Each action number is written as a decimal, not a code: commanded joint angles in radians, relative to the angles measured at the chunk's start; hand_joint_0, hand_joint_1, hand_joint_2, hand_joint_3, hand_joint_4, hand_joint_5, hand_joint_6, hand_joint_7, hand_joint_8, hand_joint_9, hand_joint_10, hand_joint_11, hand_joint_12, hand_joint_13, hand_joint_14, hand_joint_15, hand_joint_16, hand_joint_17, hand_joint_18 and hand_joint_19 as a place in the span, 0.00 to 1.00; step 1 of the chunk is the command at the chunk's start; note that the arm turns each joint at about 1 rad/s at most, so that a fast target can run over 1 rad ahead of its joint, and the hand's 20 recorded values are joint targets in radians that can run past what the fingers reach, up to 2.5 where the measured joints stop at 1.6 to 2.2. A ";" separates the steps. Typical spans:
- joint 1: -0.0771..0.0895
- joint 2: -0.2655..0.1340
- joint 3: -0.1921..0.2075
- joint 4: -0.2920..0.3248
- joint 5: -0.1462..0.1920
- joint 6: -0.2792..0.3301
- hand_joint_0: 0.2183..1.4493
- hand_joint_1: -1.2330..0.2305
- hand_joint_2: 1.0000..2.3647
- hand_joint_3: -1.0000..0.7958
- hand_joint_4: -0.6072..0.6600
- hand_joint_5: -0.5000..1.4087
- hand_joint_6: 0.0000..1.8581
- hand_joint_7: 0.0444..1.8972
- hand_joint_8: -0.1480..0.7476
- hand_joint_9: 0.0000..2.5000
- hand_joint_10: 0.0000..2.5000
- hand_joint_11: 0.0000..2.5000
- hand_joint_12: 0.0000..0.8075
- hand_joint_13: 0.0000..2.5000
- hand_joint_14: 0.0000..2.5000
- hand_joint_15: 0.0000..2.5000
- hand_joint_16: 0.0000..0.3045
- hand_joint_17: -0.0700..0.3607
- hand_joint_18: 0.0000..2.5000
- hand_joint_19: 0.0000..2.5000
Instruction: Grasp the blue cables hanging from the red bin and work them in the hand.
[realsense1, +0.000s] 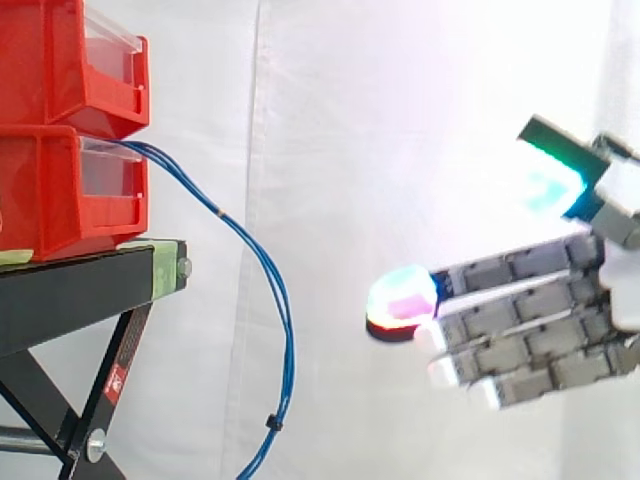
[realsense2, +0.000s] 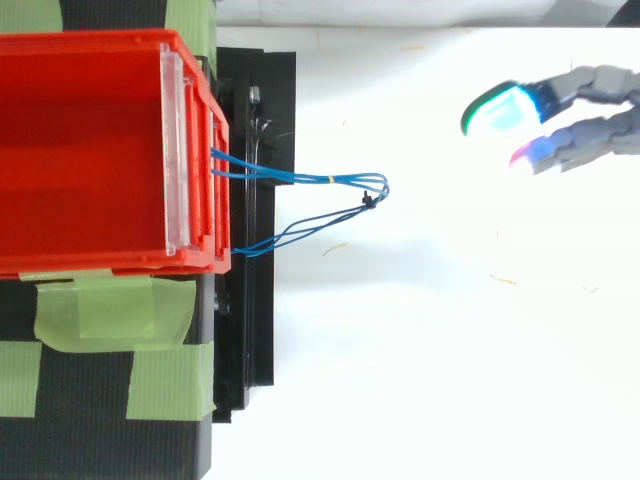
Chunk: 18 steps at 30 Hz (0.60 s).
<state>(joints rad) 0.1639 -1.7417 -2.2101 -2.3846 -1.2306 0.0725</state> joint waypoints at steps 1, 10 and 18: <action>0.006 -0.079 0.003 0.157 0.005 0.020 0.42 0.46 0.00 0.07 0.63 0.21 0.00 0.38 0.48 0.17 0.00 0.14 0.45 0.14 0.01 0.16 0.17 0.43 0.09 0.18; 0.017 -0.088 0.064 0.162 0.042 -0.060 0.41 0.46 0.00 0.07 0.63 0.22 0.00 0.38 0.48 0.18 0.00 0.14 0.46 0.14 0.01 0.16 0.17 0.43 0.09 0.19; 0.017 -0.130 0.102 0.165 0.039 -0.114 0.41 0.46 0.00 0.07 0.63 0.22 0.00 0.38 0.48 0.18 0.00 0.15 0.46 0.15 0.01 0.16 0.17 0.43 0.09 0.19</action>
<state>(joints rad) 0.1818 -1.8369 -2.1216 -2.2210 -1.1891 -0.0270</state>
